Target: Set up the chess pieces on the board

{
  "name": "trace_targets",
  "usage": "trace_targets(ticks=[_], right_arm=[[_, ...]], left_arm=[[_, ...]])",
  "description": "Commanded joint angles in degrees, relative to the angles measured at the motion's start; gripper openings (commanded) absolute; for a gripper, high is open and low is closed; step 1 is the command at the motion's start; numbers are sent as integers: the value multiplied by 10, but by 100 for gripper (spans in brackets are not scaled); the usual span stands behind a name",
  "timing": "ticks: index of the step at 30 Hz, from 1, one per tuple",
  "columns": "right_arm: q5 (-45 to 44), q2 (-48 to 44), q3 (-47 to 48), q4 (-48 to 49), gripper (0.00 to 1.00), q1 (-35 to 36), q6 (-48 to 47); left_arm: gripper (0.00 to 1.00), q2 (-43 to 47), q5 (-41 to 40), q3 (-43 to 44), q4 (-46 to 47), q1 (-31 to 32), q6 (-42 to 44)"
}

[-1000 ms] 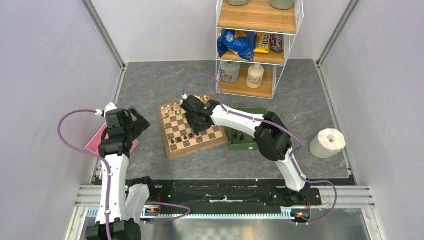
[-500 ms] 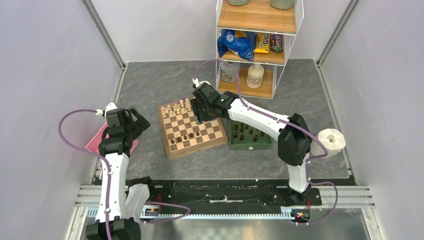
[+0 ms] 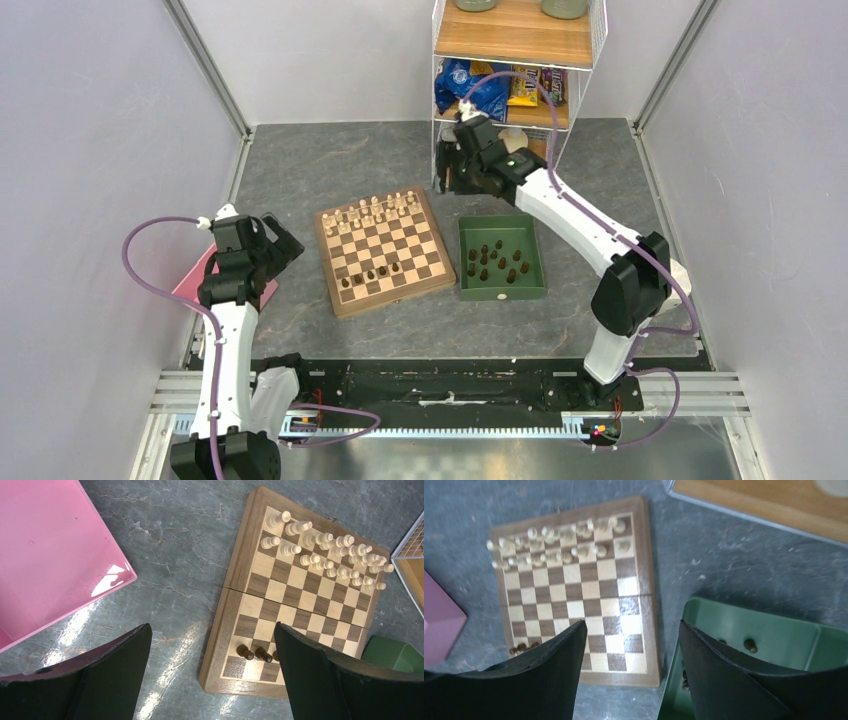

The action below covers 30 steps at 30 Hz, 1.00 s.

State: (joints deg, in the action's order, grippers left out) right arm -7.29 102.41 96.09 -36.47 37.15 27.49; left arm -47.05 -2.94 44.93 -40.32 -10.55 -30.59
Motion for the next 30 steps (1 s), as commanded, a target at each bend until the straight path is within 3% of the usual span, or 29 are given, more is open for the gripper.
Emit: trace_targets(ticks=[1,9,17,30], right_arm=[[14,-25,45,-1,76,-36,9],[-16,-55,4,-57,76,-75,-11],[-19,-139,-183,46,71,-82,-15],[20,-19,-204,43,53,-151,10]], left_arm=[[99,14,28,2,9,-3,17],[99,20,49,-4,-14,-2,4],[99,30,73,-24,5,-2,-9],[99,52,53,-28,2,-2,-13]])
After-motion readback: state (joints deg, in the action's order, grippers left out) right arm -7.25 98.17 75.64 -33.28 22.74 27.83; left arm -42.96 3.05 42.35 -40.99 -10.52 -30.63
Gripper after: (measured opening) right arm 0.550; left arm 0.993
